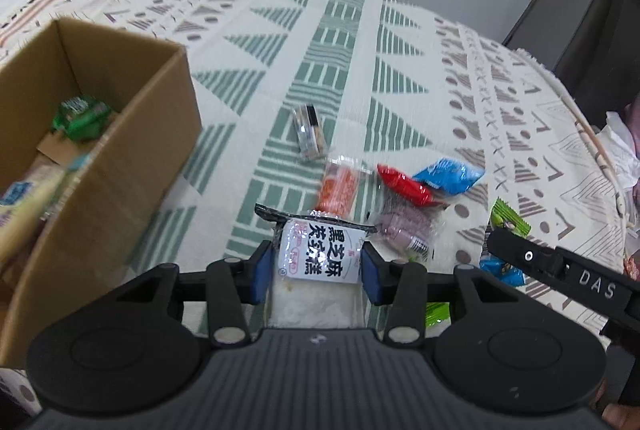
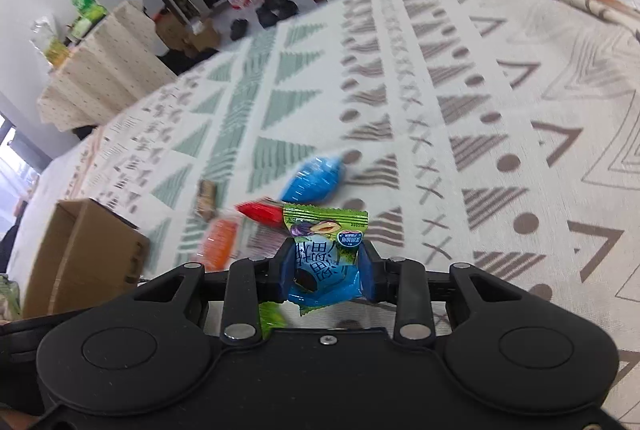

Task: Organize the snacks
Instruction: 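Grasp the white text packet with the left tool while the right tool grasps the blue-green packet, then carry both packets over the box and open both tools to drop them, then move both tools back over the remaining snacks, then grasp the orange candy with the left tool while the right tool grasps the green packet, then carry both items over the box and open both tools to drop them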

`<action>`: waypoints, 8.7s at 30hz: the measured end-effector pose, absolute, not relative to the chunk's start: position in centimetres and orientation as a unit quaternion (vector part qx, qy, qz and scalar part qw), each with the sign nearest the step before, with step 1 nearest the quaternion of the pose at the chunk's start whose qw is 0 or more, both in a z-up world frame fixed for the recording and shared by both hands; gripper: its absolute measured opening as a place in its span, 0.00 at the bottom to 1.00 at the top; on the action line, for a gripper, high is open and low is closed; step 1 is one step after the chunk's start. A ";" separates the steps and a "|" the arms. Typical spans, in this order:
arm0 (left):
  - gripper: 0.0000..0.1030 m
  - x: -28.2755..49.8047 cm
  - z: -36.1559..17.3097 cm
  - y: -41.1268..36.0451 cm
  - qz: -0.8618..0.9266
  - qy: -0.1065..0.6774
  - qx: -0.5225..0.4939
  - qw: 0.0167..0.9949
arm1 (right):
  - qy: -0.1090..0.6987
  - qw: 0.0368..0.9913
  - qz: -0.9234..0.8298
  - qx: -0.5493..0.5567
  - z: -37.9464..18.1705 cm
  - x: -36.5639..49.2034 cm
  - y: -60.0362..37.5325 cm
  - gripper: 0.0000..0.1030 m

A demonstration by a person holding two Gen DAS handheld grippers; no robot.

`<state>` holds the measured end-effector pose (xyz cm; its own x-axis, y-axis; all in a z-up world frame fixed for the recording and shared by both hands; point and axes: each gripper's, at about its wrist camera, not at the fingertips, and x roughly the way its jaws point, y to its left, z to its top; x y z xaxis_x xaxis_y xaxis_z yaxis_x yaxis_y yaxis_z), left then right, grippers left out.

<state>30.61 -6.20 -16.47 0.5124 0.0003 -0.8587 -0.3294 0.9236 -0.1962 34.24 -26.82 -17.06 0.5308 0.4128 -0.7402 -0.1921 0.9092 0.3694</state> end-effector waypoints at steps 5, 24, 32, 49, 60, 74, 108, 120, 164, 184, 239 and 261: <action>0.43 30.0 -14.4 -5.6 0.103 0.467 -0.169 0.862 | 0.432 0.874 0.184 0.130 -15.3 33.0 -26.1 0.31; 0.43 26.6 -8.3 -1.0 0.117 0.414 -0.190 0.883 | 0.365 0.896 0.216 0.129 -10.2 30.3 -21.4 0.31; 0.43 25.5 -6.1 1.7 0.128 0.394 -0.199 0.888 | 0.335 0.900 0.250 0.121 -8.8 29.2 -18.7 0.31; 0.43 23.1 -4.2 10.5 0.169 0.375 -0.222 0.884 | 0.333 0.887 0.294 0.124 -8.7 28.1 -14.0 0.31; 0.46 23.4 -5.8 14.8 0.137 0.398 -0.249 0.872 | 0.337 0.886 0.306 0.086 -9.3 27.6 -9.3 0.31; 0.82 22.8 -6.2 17.2 0.169 0.358 -0.239 0.886 | 0.349 0.877 0.322 0.078 -10.1 28.3 -5.4 0.41; 0.87 21.1 -6.1 7.2 0.143 0.391 -0.194 0.888 | 0.381 0.885 0.248 0.100 -9.1 27.4 -14.2 1.00; 0.87 21.6 -5.7 1.0 0.120 0.390 -0.181 0.895 | 0.394 0.881 0.232 0.122 -8.6 27.1 -19.1 1.00; 0.53 30.2 -15.0 -5.7 0.106 0.455 -0.217 0.857 | 0.495 0.830 0.210 0.149 -17.5 31.6 -24.2 0.72; 0.49 34.7 -19.8 -4.6 0.073 0.474 -0.222 0.849 | 0.526 0.820 0.191 0.118 -19.8 33.2 -22.0 0.32; 0.23 24.0 -6.8 -0.9 0.097 0.372 -0.187 0.904 | 0.404 0.879 0.217 0.133 -11.6 28.7 -18.9 0.28; 0.23 19.8 -5.1 7.9 0.150 0.342 -0.224 0.900 | 0.363 0.884 0.274 0.108 -8.9 26.9 -13.1 0.28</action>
